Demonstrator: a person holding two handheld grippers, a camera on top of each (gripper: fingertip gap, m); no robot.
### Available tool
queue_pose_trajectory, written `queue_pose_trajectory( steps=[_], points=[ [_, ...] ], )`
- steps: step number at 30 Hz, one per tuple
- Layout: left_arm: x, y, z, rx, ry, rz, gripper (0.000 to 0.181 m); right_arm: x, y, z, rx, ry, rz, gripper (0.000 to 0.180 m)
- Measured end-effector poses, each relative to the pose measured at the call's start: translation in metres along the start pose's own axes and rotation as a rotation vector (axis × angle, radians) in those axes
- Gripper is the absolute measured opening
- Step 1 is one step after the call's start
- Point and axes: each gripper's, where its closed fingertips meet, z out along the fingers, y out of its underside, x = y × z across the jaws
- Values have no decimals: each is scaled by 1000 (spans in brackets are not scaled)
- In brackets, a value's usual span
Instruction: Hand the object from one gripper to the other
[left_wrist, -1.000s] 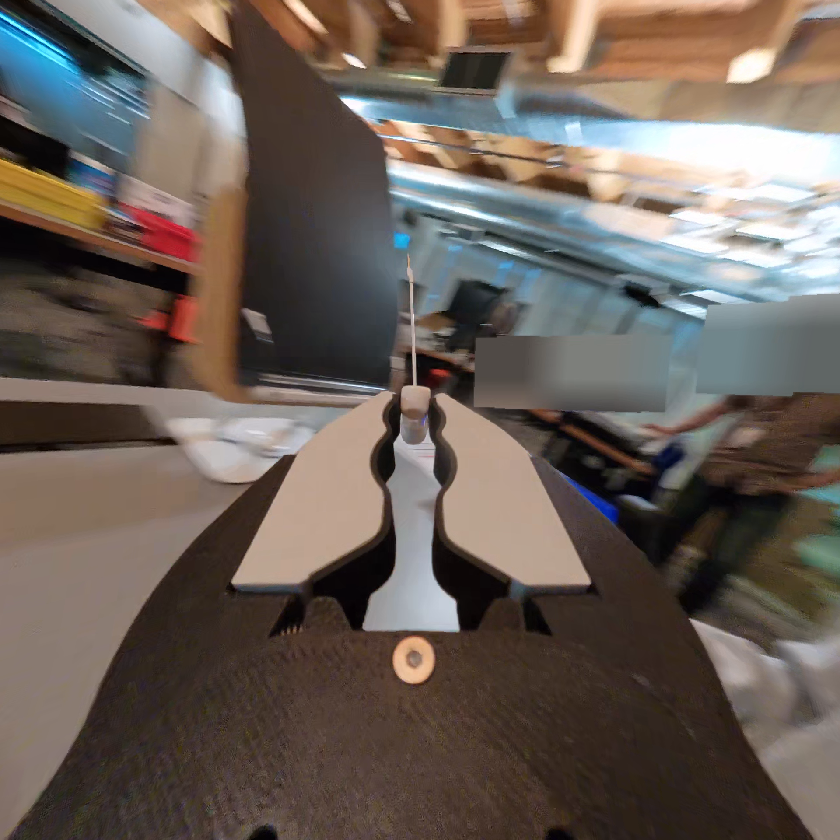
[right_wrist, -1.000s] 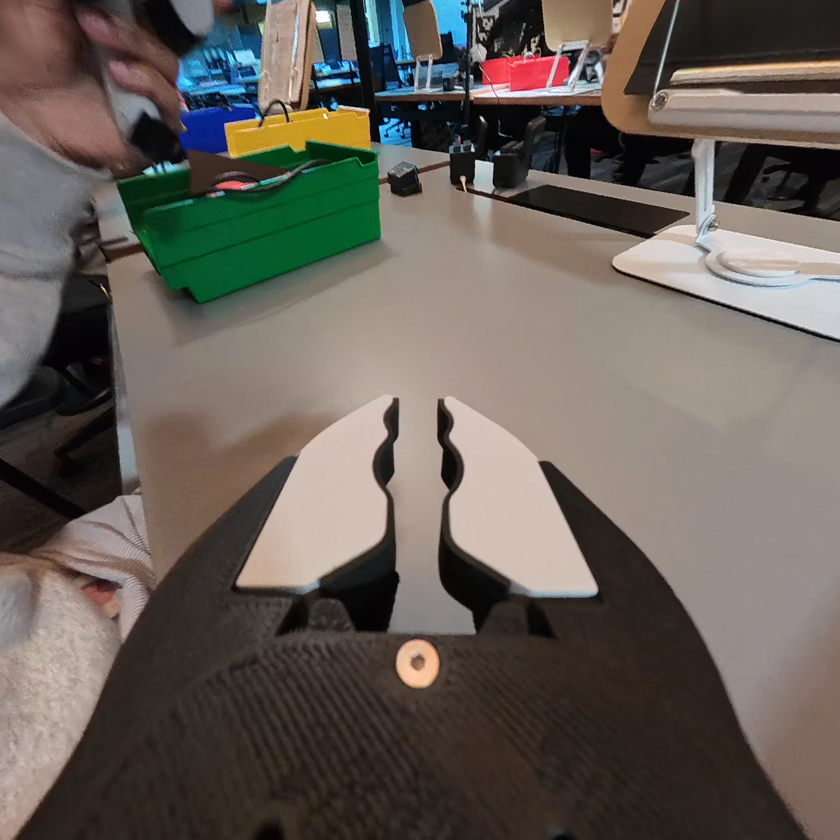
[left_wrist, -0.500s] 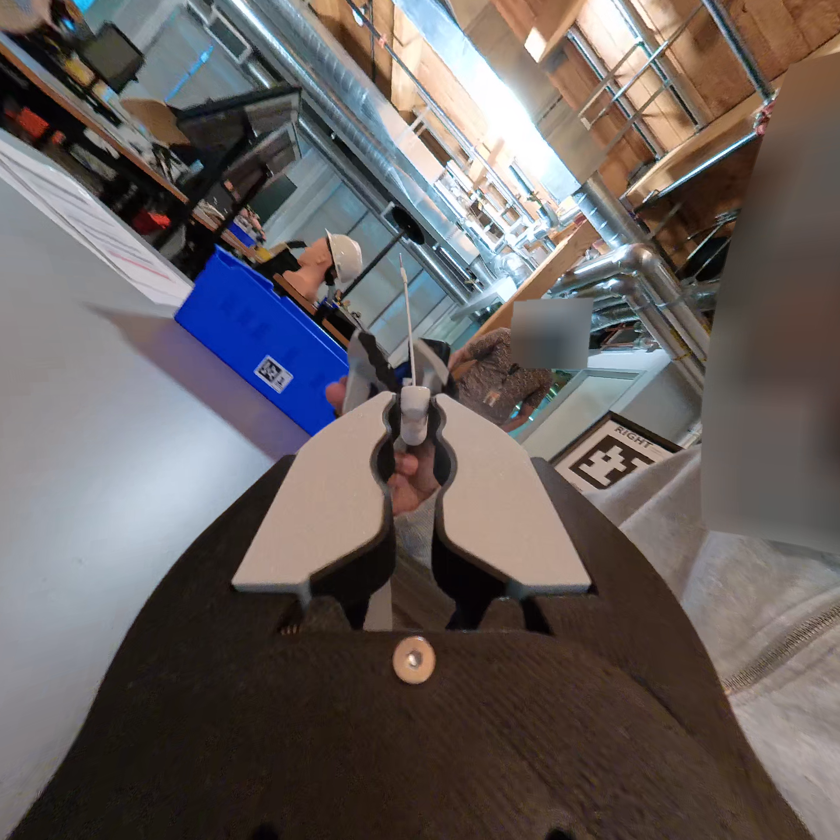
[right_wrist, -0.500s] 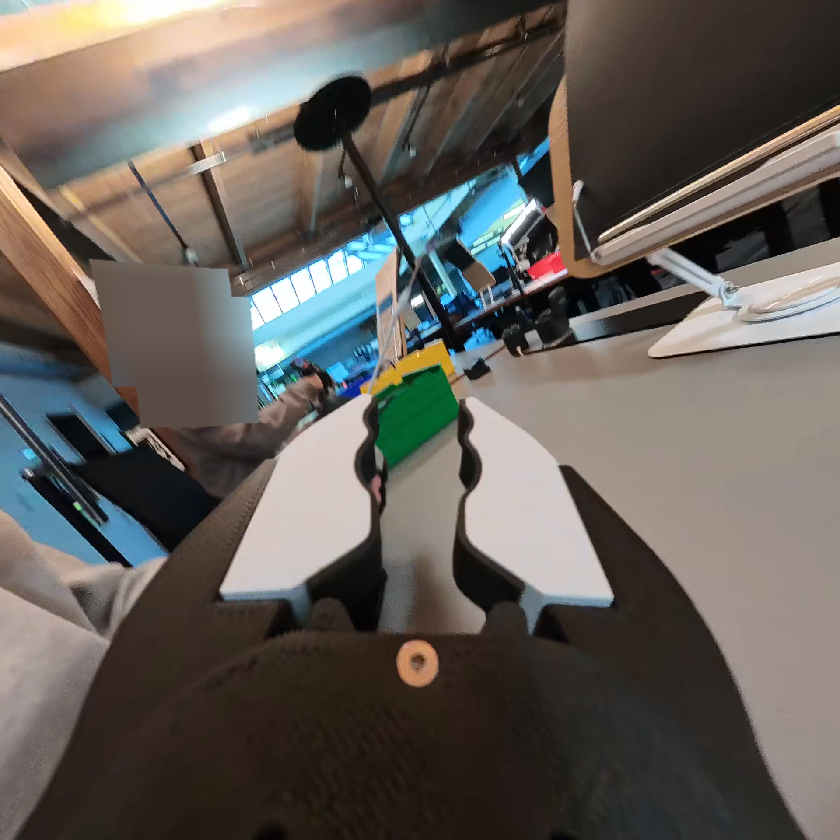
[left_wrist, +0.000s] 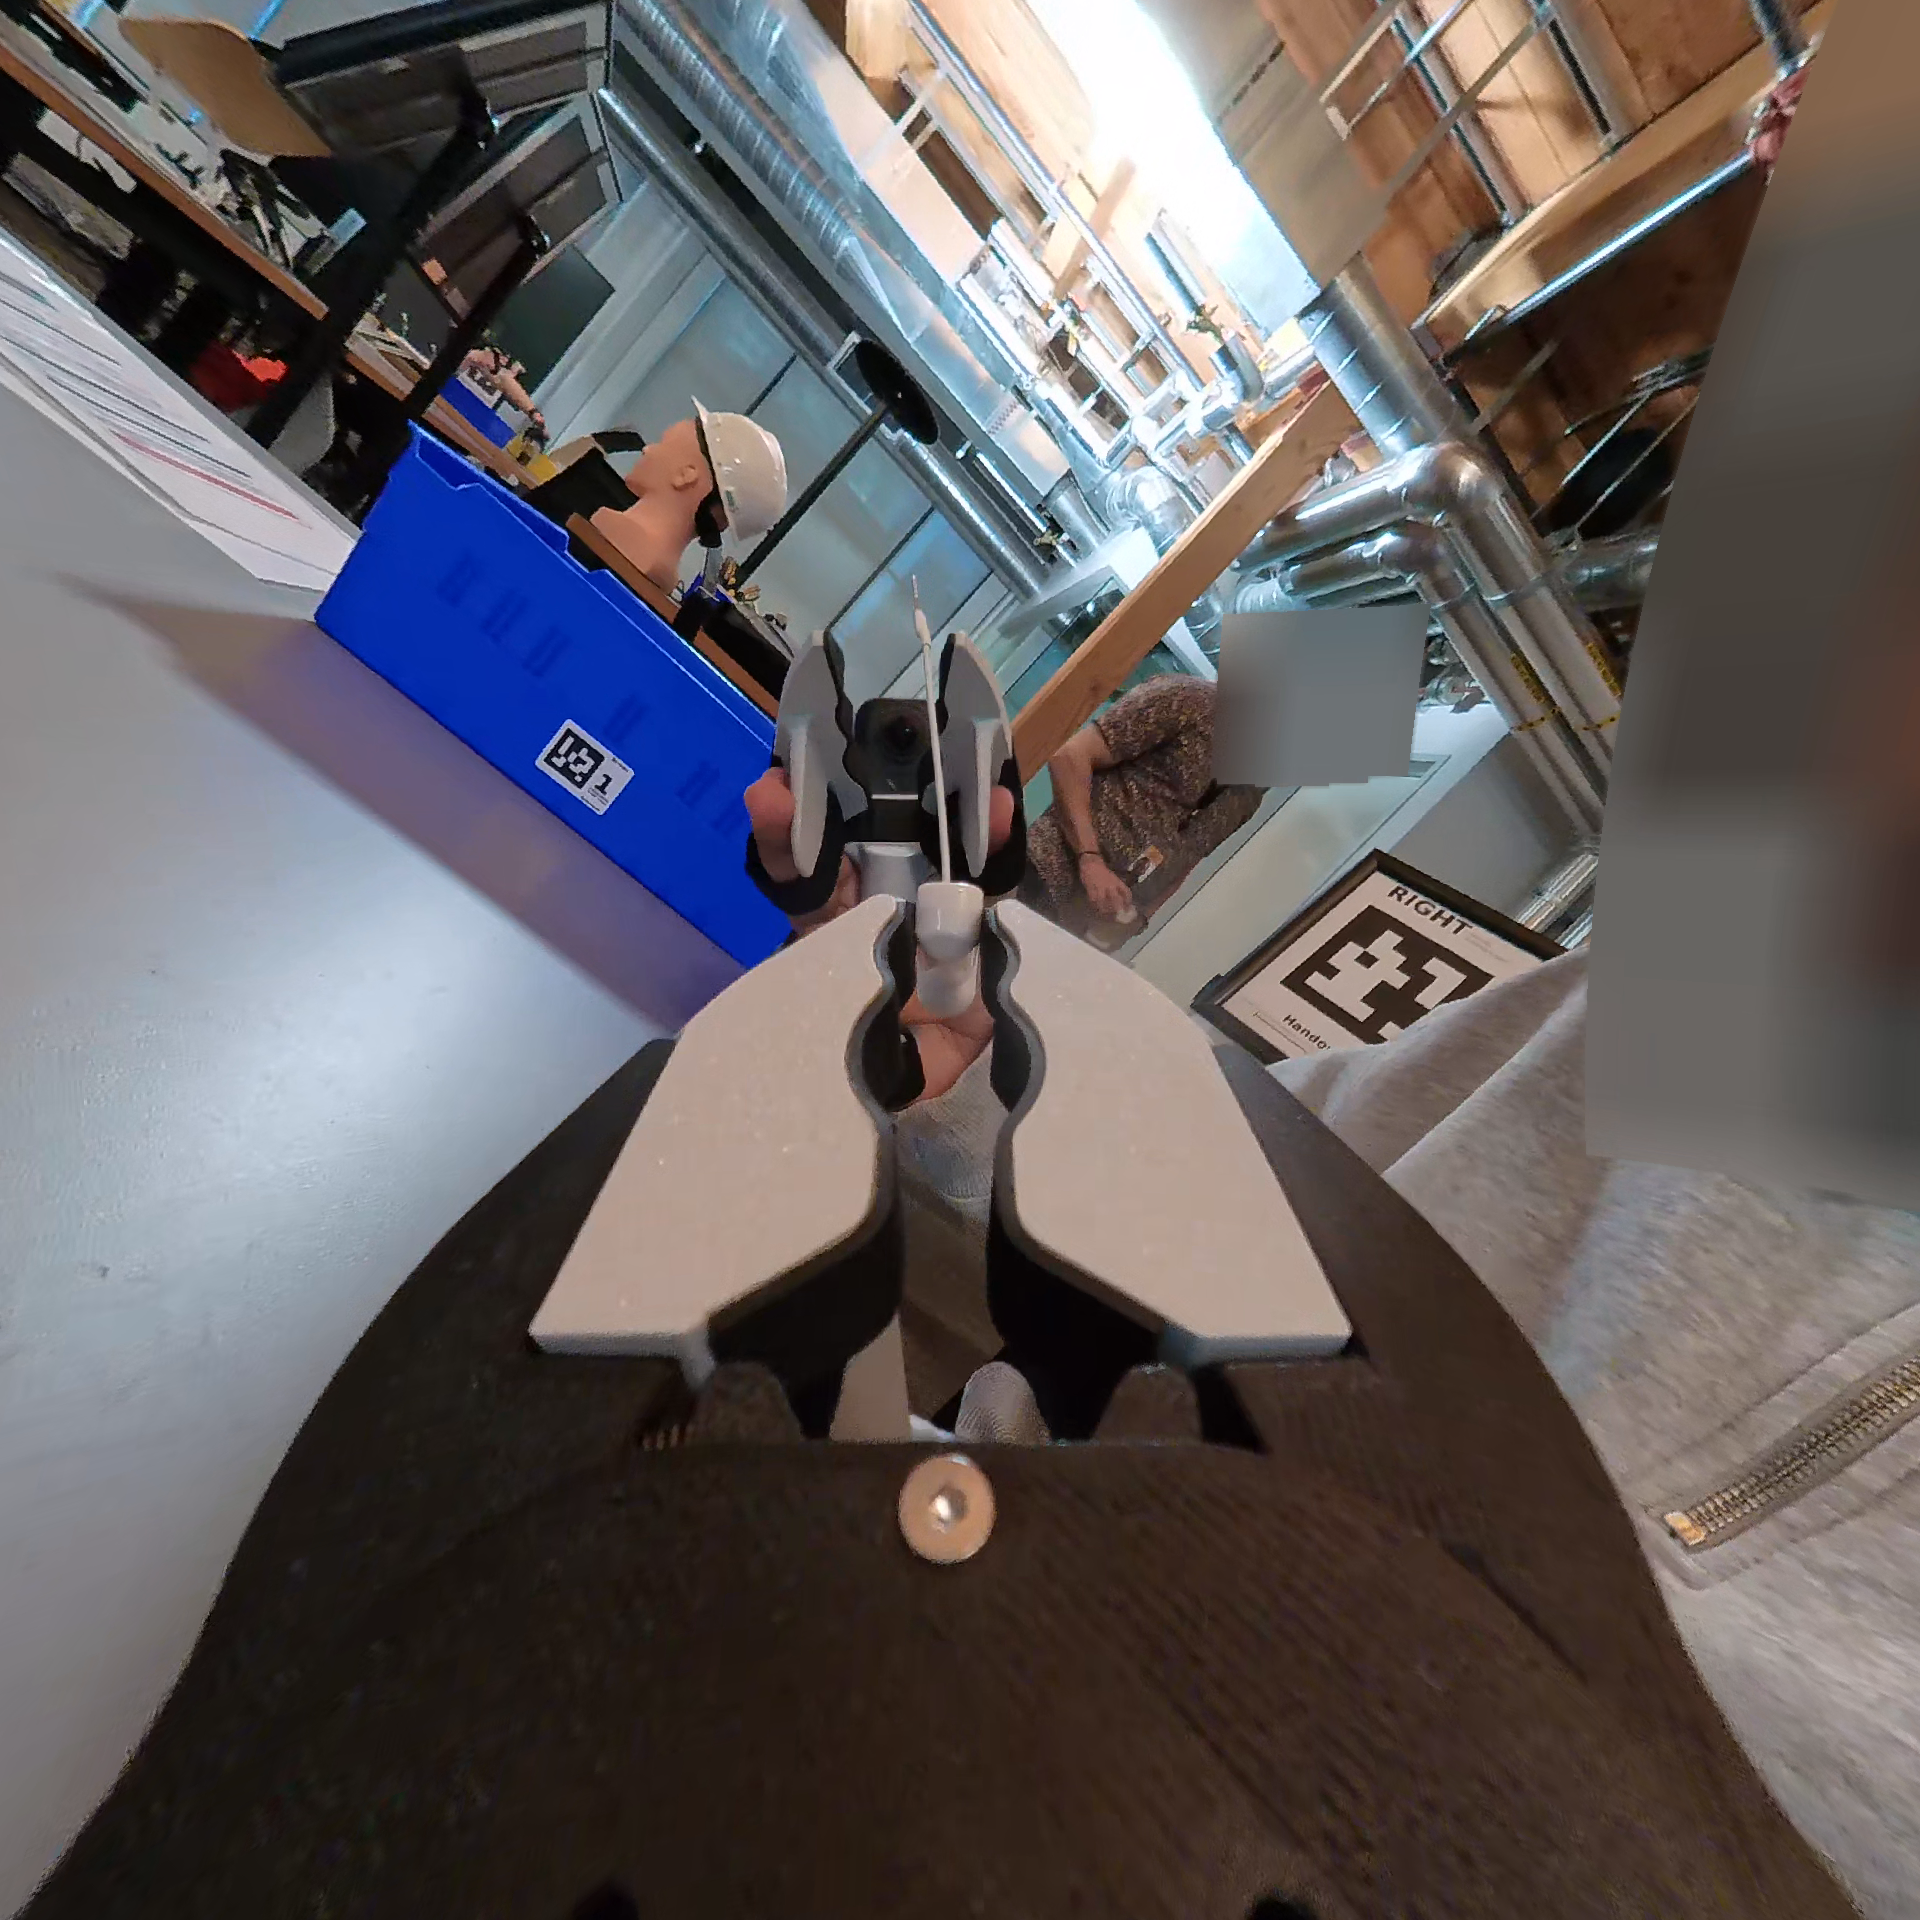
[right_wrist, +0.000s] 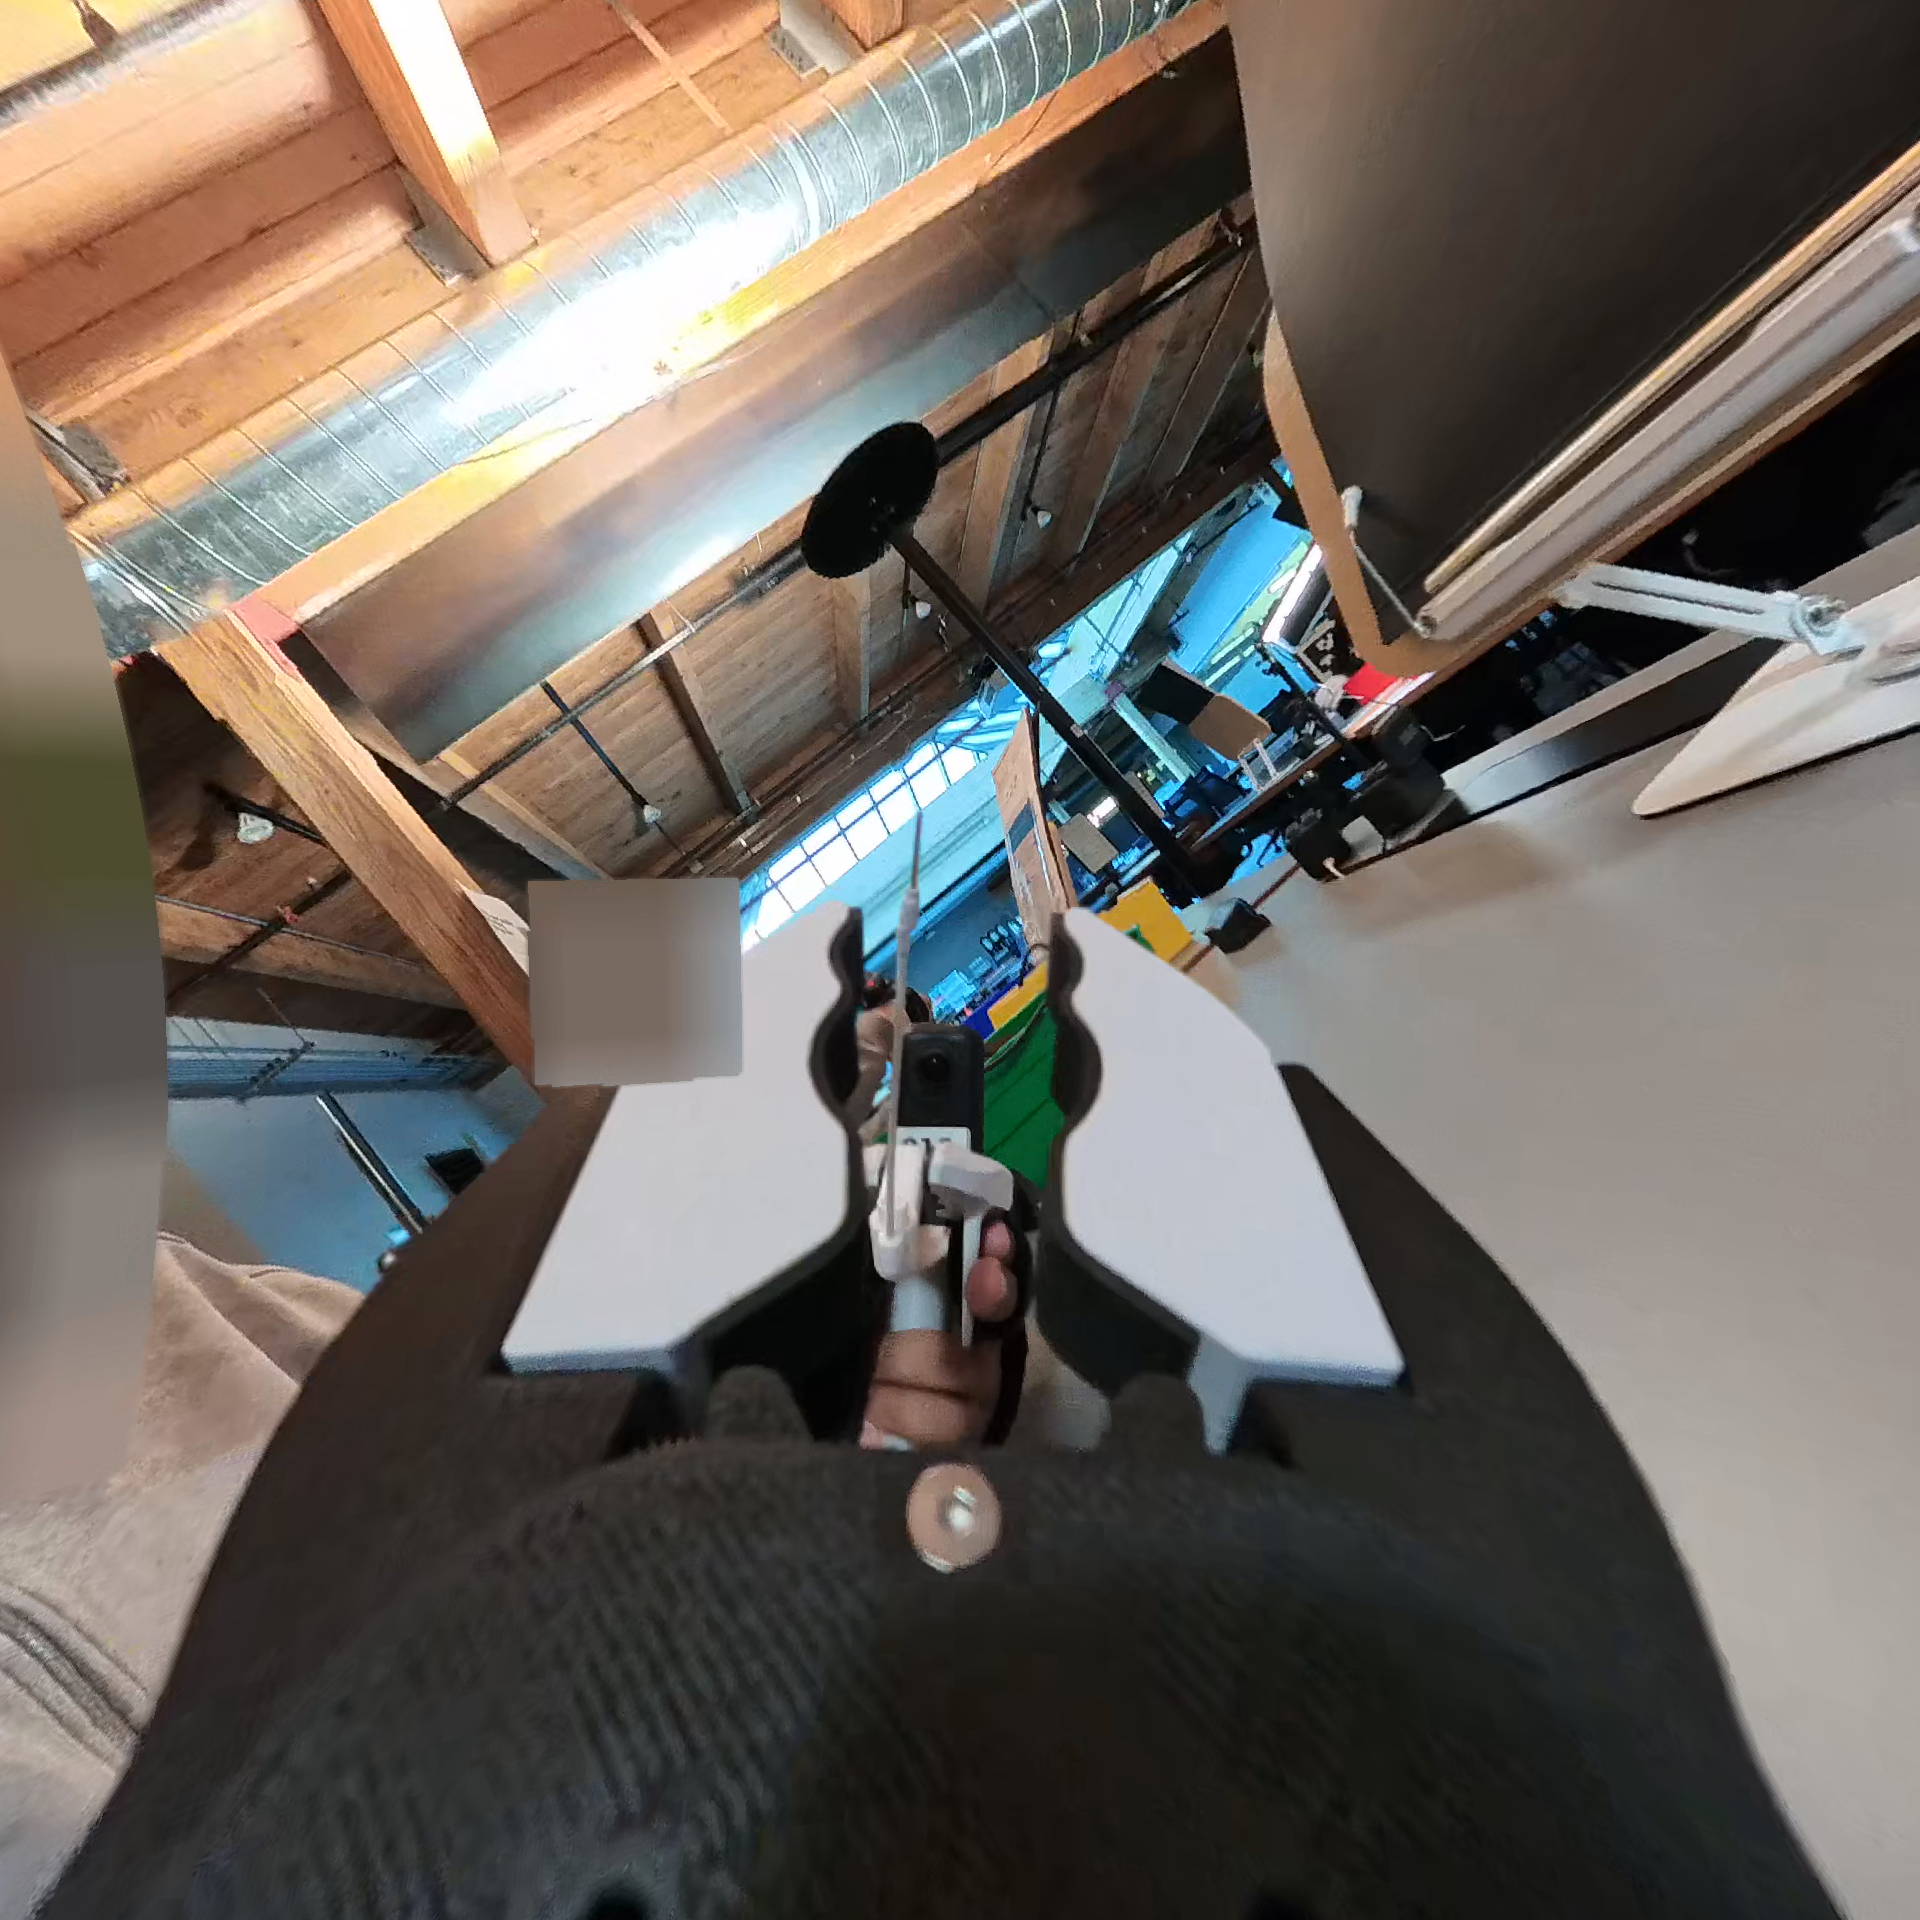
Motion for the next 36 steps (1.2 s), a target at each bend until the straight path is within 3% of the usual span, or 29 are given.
queue_pose_trajectory(
  steps=[1, 5, 7, 14, 17, 21, 36],
  points=[
    [-1, 1, 0, -9, -6, 6, 11, 0, 2, 1, -13, 1, -6, 33],
    [-5, 6, 1, -33, -23, 17, 12, -4, 7, 2, -43, -16, -10, 24],
    [-6, 6, 1, -32, -26, 16, 11, -3, 9, 2, -57, -7, -20, 4],
    [-18, 8, -3, -57, -70, 4, 11, -8, 12, 4, -79, -13, -75, 3],
    [-25, 6, -3, -47, -125, 24, 37, -10, 13, 4, -86, -8, -120, 3],
    [-29, 7, -3, -62, -176, 84, 51, -11, 14, 5, -99, -2, -153, 3],
    [-18, 29, 10, -208, -243, 360, 28, -21, 45, 14, -241, -16, -234, 3]
  ],
)
